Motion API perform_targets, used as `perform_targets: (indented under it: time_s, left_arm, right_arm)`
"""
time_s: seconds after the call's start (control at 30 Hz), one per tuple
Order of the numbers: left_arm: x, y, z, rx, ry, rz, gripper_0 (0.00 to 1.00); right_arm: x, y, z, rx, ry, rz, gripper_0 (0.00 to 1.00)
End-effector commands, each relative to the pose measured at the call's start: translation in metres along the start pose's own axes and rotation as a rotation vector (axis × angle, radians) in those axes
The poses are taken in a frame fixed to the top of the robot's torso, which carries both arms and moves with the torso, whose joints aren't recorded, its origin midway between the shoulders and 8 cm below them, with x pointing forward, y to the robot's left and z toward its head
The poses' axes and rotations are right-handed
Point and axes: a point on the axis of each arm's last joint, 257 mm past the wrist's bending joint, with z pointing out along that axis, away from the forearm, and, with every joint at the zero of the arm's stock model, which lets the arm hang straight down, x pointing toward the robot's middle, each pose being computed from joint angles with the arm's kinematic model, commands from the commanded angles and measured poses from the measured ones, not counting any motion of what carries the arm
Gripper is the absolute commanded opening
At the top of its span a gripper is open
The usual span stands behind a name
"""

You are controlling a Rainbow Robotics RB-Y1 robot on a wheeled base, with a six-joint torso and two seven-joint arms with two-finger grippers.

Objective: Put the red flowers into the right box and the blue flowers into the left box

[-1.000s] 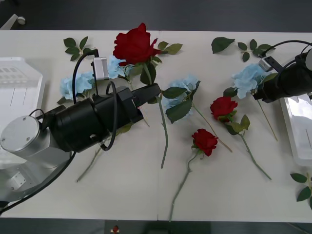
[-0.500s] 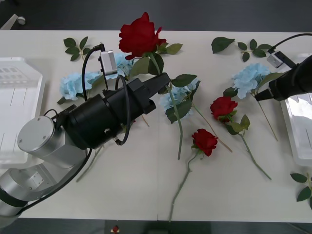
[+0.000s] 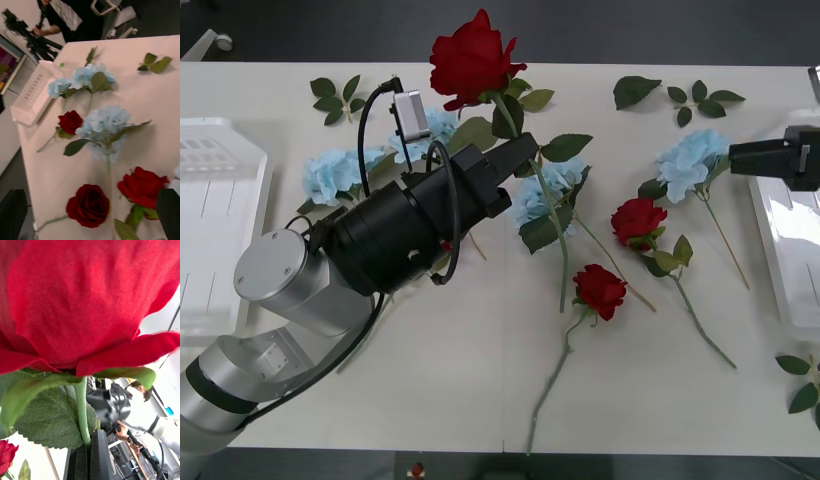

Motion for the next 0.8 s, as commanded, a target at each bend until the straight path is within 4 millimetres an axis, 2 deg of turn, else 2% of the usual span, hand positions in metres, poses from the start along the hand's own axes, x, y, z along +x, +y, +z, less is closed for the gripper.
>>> perform_targets:
  time_s: [0.03, 0.07, 0.17, 0.3, 0.43, 0.47, 0.6, 0.8]
  left_arm:
    - [-0.013, -0.016, 0.008, 0.034, -0.023, 0.066, 0.0]
    - [-0.013, -0.016, 0.008, 0.035, -0.023, 0.064, 0.0]
    - [-0.011, -0.018, 0.01, 0.039, -0.023, 0.061, 0.0]
    - [-0.009, -0.021, 0.012, 0.047, -0.023, 0.053, 0.0]
    - [-0.004, -0.025, 0.015, 0.056, -0.021, 0.04, 0.0]
    - [-0.004, -0.026, 0.016, 0.059, -0.021, 0.039, 0.0]
    - [0.001, -0.031, 0.019, 0.07, -0.02, 0.029, 0.0]
    - [0.007, -0.035, 0.022, 0.08, -0.013, 0.024, 0.0]
  right_arm:
    - [0.026, 0.041, 0.003, -0.1, -0.03, 0.033, 1.0]
    - [0.025, 0.046, 0.003, -0.111, -0.038, 0.028, 1.0]
    - [0.03, 0.078, 0.01, -0.179, -0.073, 0.014, 1.0]
    - [0.036, 0.114, 0.033, -0.266, -0.123, 0.016, 1.0]
    - [0.039, 0.132, 0.066, -0.292, -0.163, 0.014, 1.0]
    - [0.04, 0.134, 0.071, -0.291, -0.166, 0.011, 1.0]
    - [0.051, 0.143, 0.111, -0.282, -0.185, -0.014, 1.0]
    - [0.06, 0.16, 0.153, -0.296, -0.206, -0.039, 1.0]
